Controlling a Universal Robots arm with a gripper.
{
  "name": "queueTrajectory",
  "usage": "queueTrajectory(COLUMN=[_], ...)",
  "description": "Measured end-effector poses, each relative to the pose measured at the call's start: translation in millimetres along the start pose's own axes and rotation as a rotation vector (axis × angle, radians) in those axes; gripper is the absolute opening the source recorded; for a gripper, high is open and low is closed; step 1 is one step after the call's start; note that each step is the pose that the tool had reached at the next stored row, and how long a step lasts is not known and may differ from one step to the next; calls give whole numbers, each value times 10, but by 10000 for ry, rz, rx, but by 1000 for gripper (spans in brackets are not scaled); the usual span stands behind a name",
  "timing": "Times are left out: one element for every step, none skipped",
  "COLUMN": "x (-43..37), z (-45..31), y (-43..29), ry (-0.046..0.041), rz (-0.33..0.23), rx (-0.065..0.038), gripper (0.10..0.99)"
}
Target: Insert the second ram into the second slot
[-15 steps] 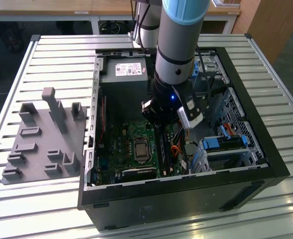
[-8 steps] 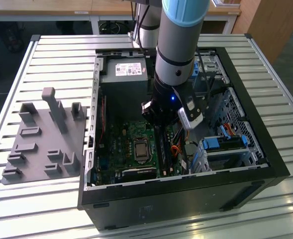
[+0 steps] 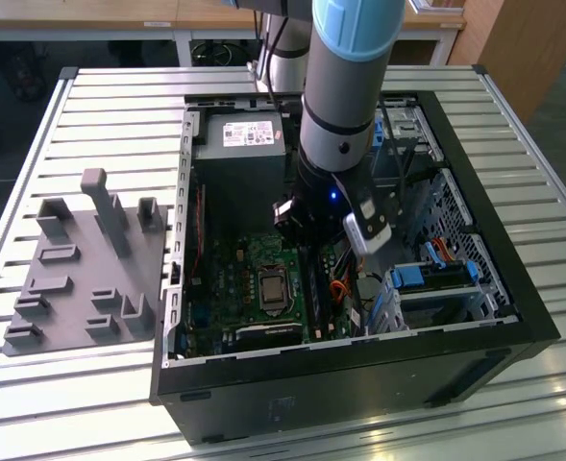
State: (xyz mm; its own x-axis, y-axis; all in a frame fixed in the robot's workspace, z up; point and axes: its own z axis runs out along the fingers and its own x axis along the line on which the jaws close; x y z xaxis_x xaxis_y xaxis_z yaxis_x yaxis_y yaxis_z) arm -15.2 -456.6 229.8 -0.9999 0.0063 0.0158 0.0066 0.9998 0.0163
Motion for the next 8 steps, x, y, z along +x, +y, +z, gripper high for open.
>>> queueTrajectory(x=[0,0,0,0,0,0,-1,-3], z=[6,12,18,24,30,36,41,45], y=[-6,-10,-13,-15,-16,-16,-16,-16], ry=[0,0,0,0,0,0,1,1], rz=[0,0,2,1,1,1,1,0], rx=[-2,-3,-2,-2,-2,-1,-1,-1], gripper=[137,137,137,137,137,137,137,137])
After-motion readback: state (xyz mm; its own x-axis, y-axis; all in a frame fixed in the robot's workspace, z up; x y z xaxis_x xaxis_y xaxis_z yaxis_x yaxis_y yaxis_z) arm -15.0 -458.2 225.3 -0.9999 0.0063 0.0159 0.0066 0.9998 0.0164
